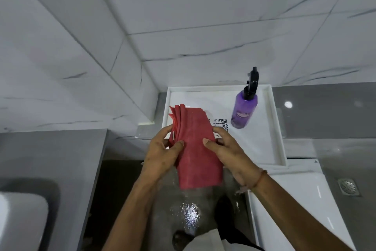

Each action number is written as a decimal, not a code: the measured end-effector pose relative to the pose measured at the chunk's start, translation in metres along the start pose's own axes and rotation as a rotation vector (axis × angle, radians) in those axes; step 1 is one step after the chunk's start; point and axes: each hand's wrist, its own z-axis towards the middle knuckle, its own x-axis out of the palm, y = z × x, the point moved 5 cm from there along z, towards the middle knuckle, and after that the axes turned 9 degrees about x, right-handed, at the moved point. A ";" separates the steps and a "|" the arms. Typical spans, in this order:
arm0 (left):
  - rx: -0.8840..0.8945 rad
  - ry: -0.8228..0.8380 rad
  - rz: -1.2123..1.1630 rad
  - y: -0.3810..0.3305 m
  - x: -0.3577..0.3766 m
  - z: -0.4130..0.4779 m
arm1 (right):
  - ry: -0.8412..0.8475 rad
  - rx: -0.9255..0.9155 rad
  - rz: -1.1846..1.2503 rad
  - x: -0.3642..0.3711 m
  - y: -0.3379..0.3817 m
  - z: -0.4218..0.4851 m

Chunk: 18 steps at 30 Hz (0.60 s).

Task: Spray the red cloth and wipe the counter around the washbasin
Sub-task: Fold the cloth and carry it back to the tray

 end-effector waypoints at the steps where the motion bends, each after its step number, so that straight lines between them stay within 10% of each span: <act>1: 0.002 -0.021 0.036 -0.004 0.000 0.005 | 0.004 0.018 0.015 0.002 0.001 0.007; 9: 0.278 -0.242 0.846 -0.074 0.026 0.066 | -0.047 0.092 -0.090 0.023 0.021 0.060; 14: 0.200 0.195 0.890 -0.037 0.073 0.080 | -0.118 0.210 0.171 -0.005 0.004 0.070; 18: 0.158 0.070 0.881 -0.007 0.042 0.077 | -0.147 0.151 -0.142 -0.007 0.000 0.070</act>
